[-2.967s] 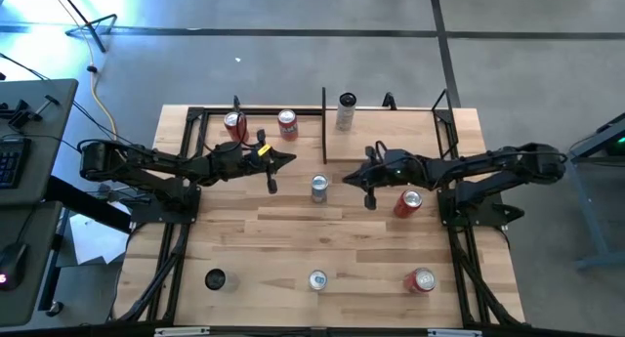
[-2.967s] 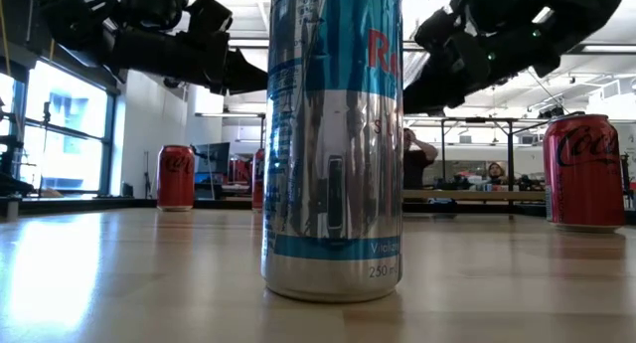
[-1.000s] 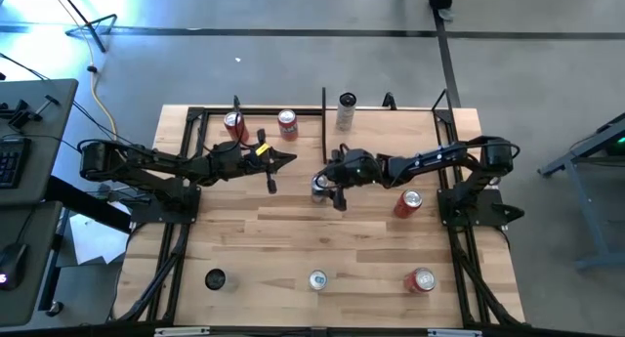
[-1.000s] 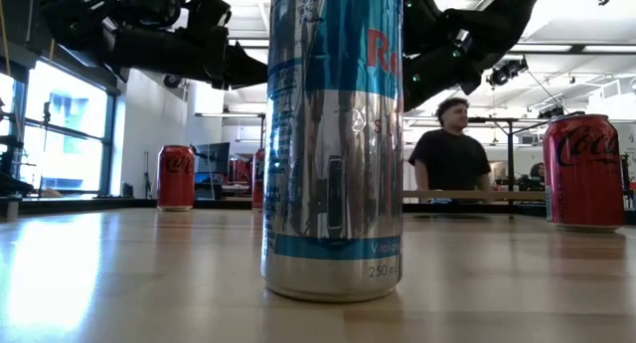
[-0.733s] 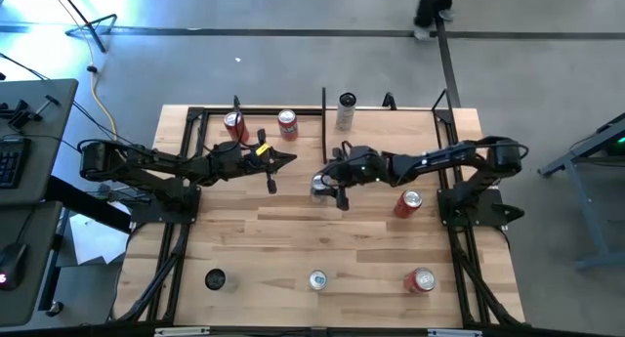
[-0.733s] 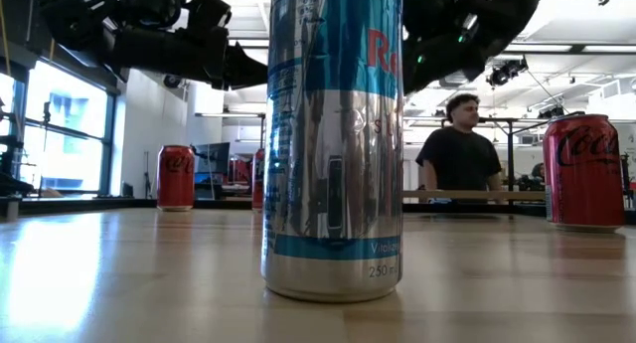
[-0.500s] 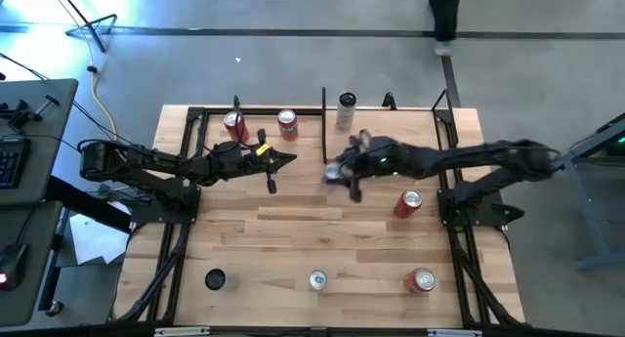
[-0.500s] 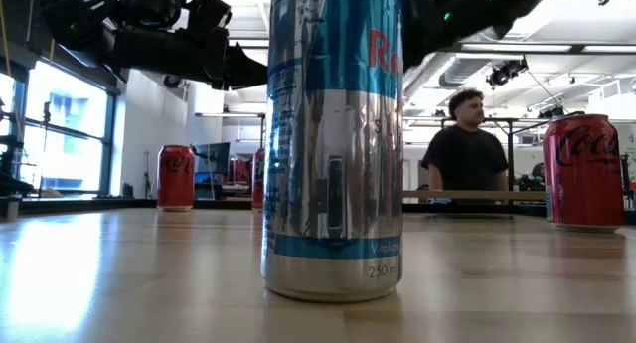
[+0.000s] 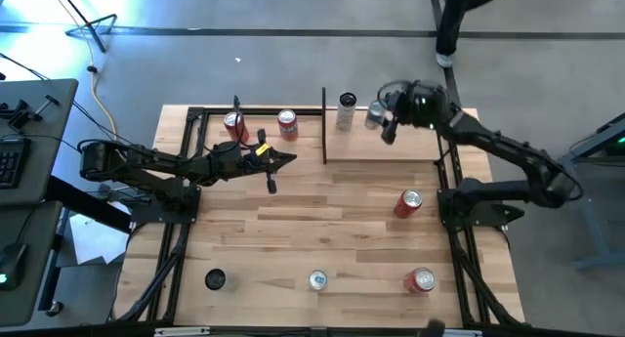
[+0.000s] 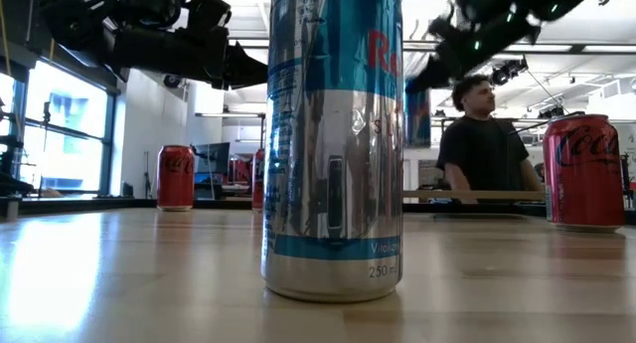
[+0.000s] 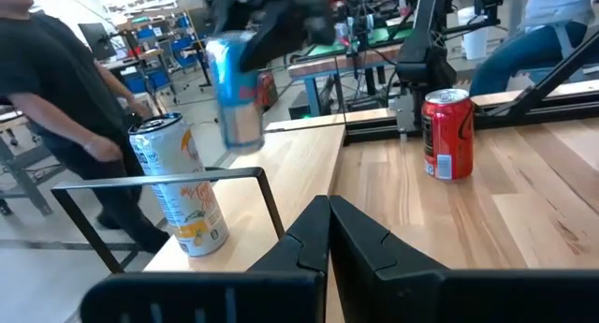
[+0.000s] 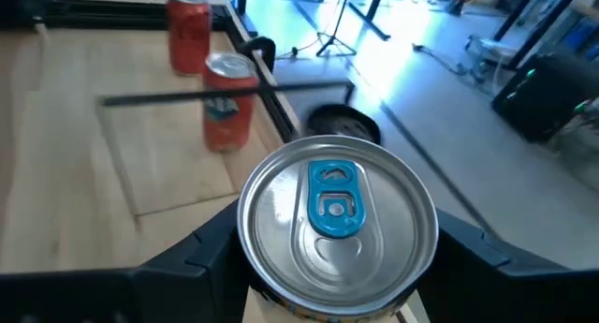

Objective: Place canned beverage on shelf
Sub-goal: Put the top blue soda can on the shelf

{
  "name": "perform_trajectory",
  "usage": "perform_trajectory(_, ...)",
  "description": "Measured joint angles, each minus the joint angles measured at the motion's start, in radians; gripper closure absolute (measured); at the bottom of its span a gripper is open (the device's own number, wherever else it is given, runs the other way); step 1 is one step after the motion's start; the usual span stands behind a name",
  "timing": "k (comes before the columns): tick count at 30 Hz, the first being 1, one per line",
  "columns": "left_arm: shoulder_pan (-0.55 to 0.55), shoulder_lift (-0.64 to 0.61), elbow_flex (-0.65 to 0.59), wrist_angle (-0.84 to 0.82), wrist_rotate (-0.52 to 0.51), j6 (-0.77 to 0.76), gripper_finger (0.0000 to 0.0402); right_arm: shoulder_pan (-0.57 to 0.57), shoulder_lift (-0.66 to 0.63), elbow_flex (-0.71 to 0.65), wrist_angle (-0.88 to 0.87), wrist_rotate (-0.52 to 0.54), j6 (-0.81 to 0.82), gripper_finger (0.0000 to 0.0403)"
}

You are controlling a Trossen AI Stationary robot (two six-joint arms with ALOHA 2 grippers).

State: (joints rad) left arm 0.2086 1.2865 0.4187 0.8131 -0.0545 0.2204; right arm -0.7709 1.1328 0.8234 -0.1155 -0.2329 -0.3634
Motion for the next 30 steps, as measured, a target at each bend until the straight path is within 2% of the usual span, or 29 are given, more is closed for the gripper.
perform_trajectory(4,0.001,0.0,0.0,0.0,0.0,0.006,0.0401,-0.134,0.116,0.0,0.085,-0.154,-0.01,0.0183)
perform_trajectory(7,0.001,0.0,0.0,0.0,0.0,0.01,0.0401,-0.186,0.193,0.0,0.118,-0.211,-0.005,0.0183)
perform_trajectory(17,0.001,0.0,0.0,0.0,-0.001,0.026,0.0401,-0.214,0.332,-0.001,0.221,-0.241,0.008,0.0183)
perform_trajectory(27,0.001,0.0,0.0,0.0,-0.001,0.02,0.0401,-0.213,0.352,0.0,0.247,-0.245,0.044,0.0183)
perform_trajectory(30,0.001,0.0,0.0,0.0,-0.001,0.019,0.0401,-0.211,0.352,0.0,0.243,-0.243,0.048,0.0162)
